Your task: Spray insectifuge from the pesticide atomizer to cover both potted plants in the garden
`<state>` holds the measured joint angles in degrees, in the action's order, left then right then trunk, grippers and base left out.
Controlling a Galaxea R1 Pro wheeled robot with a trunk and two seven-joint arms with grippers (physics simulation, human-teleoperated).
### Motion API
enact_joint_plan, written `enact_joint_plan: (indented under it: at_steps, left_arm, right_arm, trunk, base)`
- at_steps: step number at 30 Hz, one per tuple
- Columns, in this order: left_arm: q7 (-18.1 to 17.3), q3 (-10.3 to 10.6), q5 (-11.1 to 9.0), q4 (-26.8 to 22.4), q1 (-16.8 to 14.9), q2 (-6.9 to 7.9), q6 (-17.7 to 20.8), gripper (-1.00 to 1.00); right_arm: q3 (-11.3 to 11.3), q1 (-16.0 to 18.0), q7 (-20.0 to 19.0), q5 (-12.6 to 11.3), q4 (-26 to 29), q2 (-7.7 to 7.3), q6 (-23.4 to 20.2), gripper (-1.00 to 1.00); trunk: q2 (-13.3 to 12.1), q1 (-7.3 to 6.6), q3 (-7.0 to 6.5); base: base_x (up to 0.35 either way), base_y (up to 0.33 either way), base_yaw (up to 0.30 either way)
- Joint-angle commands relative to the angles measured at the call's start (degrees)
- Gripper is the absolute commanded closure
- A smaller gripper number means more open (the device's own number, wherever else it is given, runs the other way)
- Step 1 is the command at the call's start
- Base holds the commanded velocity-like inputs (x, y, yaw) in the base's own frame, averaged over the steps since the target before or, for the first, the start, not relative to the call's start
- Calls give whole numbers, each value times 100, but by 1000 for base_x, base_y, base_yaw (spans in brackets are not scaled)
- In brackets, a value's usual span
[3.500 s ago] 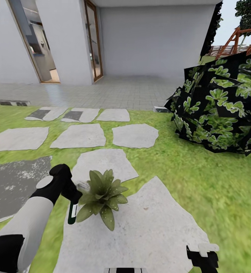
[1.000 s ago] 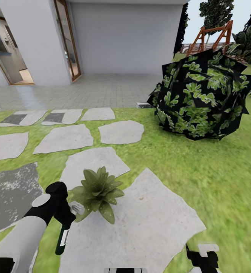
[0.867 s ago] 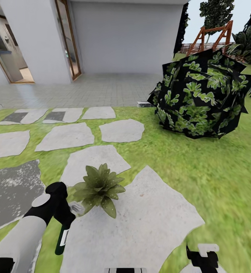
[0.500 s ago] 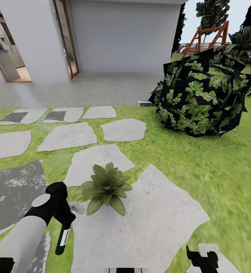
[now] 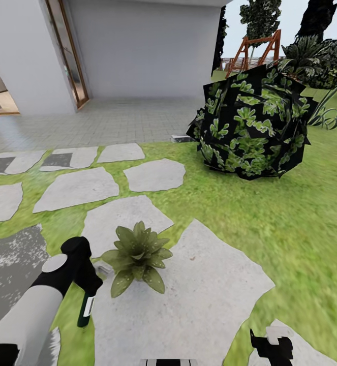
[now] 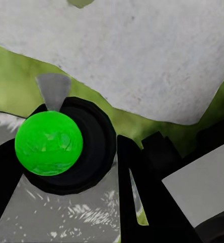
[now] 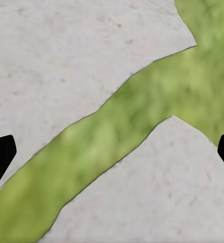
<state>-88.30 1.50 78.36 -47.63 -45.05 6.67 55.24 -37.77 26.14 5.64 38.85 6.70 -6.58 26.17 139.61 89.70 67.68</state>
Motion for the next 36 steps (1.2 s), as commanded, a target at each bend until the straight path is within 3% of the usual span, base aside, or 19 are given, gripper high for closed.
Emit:
enact_joint_plan:
  at_steps: [1, 6, 7, 8, 9, 12, 15, 18, 21, 23, 26, 36]
  left_arm:
    - [-61, 21, 33, -22, -12, 8, 49, 100]
    - [-72, 17, 17, -32, 75, 79, -30, 100]
    - [-74, 5, 10, -13, 79, 144, -39, 100]
    - [-80, -12, -5, 21, 87, 323, -46, 100]
    - [-81, -9, -6, 28, 90, 370, -47, 100]
    - [-83, 10, 6, 33, 92, 326, -34, 100]
    - [-74, 37, 35, 23, 84, -103, -28, 100]
    - [-66, 41, 54, -15, 77, -253, -24, 100]
    - [-65, 1, 36, -32, 76, -187, -26, 100]
    - [-64, -14, 29, -35, 82, -20, -28, 100]
    - [-64, -19, 16, -35, 84, 68, -21, 100]
    - [-73, -7, 12, -35, 59, 59, 35, 100]
  right_arm:
    - [-28, 5, 34, 61, -11, -1, 20, -100]
    - [-28, 5, 34, 61, -11, -6, 20, -100]
    - [-28, 5, 34, 61, -11, -5, 20, -100]
    - [-28, 5, 34, 61, -11, -2, 20, -100]
    - [-28, 5, 34, 61, -11, -1, 20, -100]
    - [-28, 5, 34, 61, -11, -4, 20, -100]
    - [-28, 5, 34, 61, -11, -3, 20, -100]
    - [-28, 5, 34, 61, -11, -2, 19, -100]
    - [-28, 5, 34, 61, -11, -2, 20, -100]
    - [-28, 5, 34, 61, -11, -1, 20, -100]
    - [-28, 5, 34, 61, -11, -1, 20, -100]
    - [-28, 5, 34, 61, -11, -1, 20, -100]
  trunk:
    - [2, -1, 5]
    - [2, -1, 5]
    - [2, -1, 5]
    - [2, -1, 5]
    - [2, -1, 5]
    - [2, -1, 5]
    - [2, -1, 5]
    - [2, -1, 5]
    - [2, -1, 5]
    - [2, -1, 5]
    - [2, -1, 5]
    - [2, -1, 5]
  base:
    - [0, 0, -3]
    - [0, 0, 0]
    - [0, 0, 0]
    - [0, 0, 0]
    - [0, 0, 0]
    - [0, 0, 0]
    - [0, 0, 0]
    - [0, 0, 0]
    - [-7, 0, 0]
    - [-157, 45, 0]
    - [-268, 126, 0]
    - [-234, 193, -228]
